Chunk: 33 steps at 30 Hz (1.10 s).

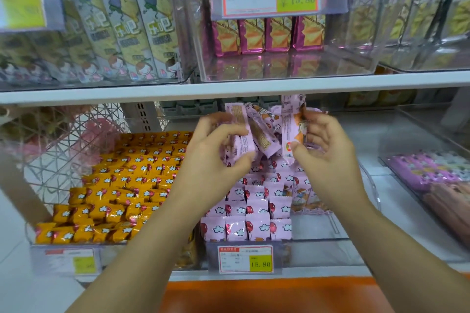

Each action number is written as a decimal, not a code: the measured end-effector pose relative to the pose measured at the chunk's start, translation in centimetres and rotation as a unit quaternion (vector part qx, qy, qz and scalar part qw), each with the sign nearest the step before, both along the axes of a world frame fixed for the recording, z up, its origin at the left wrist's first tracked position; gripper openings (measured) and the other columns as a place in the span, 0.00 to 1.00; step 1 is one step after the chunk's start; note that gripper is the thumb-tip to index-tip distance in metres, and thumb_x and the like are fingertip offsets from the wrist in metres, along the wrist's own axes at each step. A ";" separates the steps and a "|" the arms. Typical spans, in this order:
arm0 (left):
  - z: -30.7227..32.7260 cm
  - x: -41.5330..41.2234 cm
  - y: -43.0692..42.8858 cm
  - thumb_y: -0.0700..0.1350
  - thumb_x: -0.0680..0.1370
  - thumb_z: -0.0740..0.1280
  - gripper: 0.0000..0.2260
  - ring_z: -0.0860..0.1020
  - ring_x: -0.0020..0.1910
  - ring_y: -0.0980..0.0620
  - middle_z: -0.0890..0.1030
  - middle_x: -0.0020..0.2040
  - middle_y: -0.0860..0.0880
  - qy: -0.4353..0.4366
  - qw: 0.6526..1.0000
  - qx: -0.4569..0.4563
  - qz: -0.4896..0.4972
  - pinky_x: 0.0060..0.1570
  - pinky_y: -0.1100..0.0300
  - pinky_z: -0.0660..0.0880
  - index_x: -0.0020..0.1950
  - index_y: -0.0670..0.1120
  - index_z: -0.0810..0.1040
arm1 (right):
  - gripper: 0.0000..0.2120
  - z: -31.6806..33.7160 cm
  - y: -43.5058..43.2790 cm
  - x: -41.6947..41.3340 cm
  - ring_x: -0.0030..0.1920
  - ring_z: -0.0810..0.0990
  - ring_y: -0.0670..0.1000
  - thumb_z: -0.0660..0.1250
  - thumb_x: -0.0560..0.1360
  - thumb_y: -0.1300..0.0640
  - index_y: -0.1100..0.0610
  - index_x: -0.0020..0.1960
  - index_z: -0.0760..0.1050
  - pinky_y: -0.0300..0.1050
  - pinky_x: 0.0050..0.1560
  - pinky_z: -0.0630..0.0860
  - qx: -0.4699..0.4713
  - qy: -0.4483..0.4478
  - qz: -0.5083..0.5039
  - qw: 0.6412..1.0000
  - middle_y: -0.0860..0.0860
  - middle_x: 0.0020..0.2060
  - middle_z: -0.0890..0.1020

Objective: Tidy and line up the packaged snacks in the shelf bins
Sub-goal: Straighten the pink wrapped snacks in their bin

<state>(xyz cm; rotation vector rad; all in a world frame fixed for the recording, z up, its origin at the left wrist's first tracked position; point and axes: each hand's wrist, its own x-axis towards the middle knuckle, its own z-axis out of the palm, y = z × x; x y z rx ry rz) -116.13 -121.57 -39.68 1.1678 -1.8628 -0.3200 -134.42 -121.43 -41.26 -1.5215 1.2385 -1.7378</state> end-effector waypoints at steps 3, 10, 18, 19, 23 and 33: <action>0.6 -0.1 1.8 0.47 0.71 0.72 0.09 0.79 0.42 0.64 0.77 0.53 0.56 0.204 0.965 0.137 -0.094 0.44 0.70 0.74 0.50 0.57 0.79 | 0.23 0.2 1.6 -0.3 0.41 0.79 0.39 0.64 0.74 0.70 0.41 0.53 0.71 0.33 0.43 0.75 -0.011 0.007 0.052 0.999 0.41 0.48 0.78; 0.8 -1.3 3.6 0.48 0.75 0.61 0.13 0.83 0.44 0.51 0.84 0.48 0.47 0.484 0.764 0.378 -0.199 0.35 0.62 0.78 0.56 0.47 0.78 | 0.18 0.6 3.7 -1.1 0.48 0.79 0.37 0.67 0.74 0.65 0.44 0.55 0.71 0.33 0.41 0.77 0.004 -0.015 0.134 0.991 0.42 0.51 0.79; 0.3 -2.2 3.2 0.54 0.71 0.70 0.16 0.83 0.49 0.45 0.83 0.48 0.44 0.478 0.759 0.376 -0.234 0.44 0.54 0.81 0.54 0.47 0.78 | 0.23 0.4 3.4 -1.5 0.55 0.80 0.43 0.70 0.64 0.51 0.46 0.59 0.72 0.40 0.49 0.79 0.040 -0.015 0.144 0.989 0.45 0.55 0.81; 0.2 -2.3 3.1 0.53 0.71 0.71 0.16 0.83 0.49 0.47 0.83 0.50 0.45 0.460 0.773 0.371 -0.231 0.44 0.56 0.80 0.55 0.48 0.78 | 0.24 0.4 3.4 -1.4 0.55 0.80 0.42 0.70 0.64 0.51 0.46 0.59 0.73 0.39 0.52 0.78 0.034 -0.007 0.144 0.989 0.45 0.55 0.81; -0.4 -2.7 2.6 0.45 0.73 0.67 0.10 0.84 0.44 0.50 0.85 0.46 0.47 0.449 0.807 0.344 -0.170 0.41 0.60 0.80 0.53 0.49 0.77 | 0.19 0.7 3.4 -1.4 0.49 0.80 0.37 0.69 0.66 0.52 0.42 0.56 0.74 0.30 0.47 0.74 0.008 0.006 0.122 0.992 0.41 0.49 0.81; 0.0 -1.2 2.5 0.48 0.71 0.65 0.09 0.84 0.46 0.48 0.84 0.48 0.46 0.484 0.789 0.335 -0.177 0.45 0.57 0.81 0.50 0.48 0.76 | 0.32 0.8 3.8 -3.5 0.43 0.82 0.47 0.83 0.49 0.46 0.46 0.49 0.75 0.39 0.43 0.79 0.071 -0.079 0.172 0.979 0.47 0.42 0.83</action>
